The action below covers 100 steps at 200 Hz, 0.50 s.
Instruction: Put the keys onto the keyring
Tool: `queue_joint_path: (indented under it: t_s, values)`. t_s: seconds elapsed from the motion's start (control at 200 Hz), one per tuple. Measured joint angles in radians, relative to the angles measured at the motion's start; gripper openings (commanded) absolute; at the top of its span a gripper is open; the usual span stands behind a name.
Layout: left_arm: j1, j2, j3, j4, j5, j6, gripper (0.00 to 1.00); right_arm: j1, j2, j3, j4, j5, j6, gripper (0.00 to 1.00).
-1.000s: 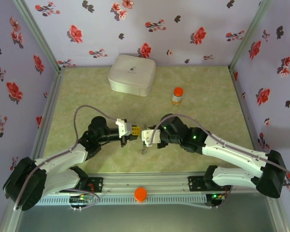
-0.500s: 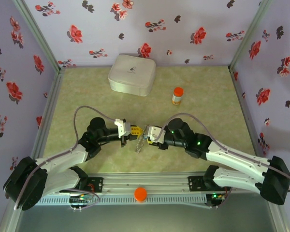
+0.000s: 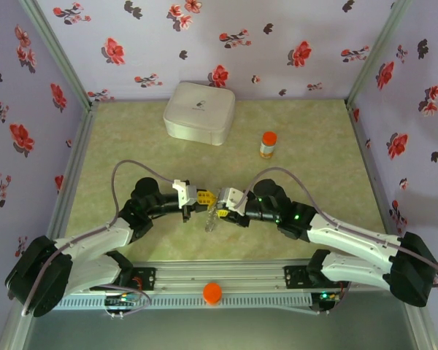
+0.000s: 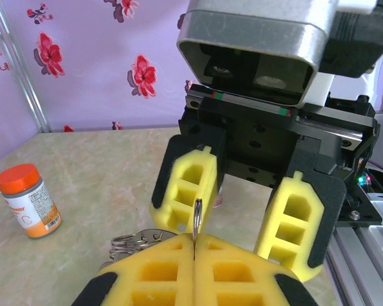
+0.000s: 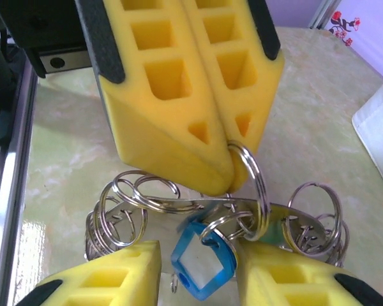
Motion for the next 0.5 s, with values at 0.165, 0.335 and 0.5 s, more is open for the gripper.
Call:
queue_joint_path:
  t_s: [0.165,0.335,0.5]
  values:
    - [0.0,0.0,0.0,0.002,0.0,-0.002,0.0,-0.004,0.0,-0.002,0.01,-0.005,0.008,0.16]
    - [0.0,0.0,0.0,0.001,-0.004,-0.001,0.0,-0.005,0.0,-0.002,0.008,-0.005,0.007,0.09]
    - [0.0,-0.008,-0.002,-0.02,-0.027,0.016,0.0,-0.005,-0.009,0.006,-0.027,-0.003,0.0,0.05]
